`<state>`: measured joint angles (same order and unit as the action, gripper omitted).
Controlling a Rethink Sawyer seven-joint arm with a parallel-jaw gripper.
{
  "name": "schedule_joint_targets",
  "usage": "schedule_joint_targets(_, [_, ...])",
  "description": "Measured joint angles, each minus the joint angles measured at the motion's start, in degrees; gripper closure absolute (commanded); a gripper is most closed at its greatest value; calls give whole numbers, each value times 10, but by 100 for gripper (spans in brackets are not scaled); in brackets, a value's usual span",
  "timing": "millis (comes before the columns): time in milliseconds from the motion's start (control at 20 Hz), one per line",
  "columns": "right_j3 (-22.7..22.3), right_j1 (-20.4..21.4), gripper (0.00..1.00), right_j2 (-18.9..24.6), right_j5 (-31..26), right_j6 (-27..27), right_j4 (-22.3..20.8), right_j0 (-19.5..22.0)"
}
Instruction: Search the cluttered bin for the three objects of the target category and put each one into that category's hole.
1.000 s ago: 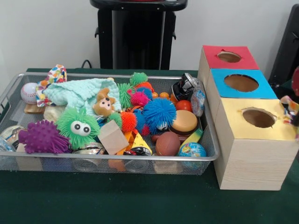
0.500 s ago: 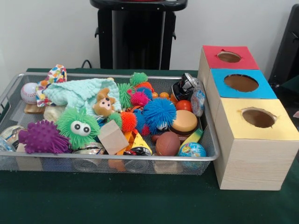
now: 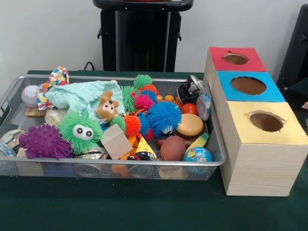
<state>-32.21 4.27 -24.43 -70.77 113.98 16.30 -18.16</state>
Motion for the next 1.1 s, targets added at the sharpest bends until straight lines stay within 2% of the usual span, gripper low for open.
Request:
schedule_joint_targets(300, [31,13,100,-4,-73,0,0,10])
schedule_joint_targets(550, [38,32,100,-6,-95,0,0,15])
schedule_joint_targets(850, [13,62,100,-6,-71,0,0,15])
schedule_joint_targets(1100, [-29,83,100,-6,1,0,0,18])
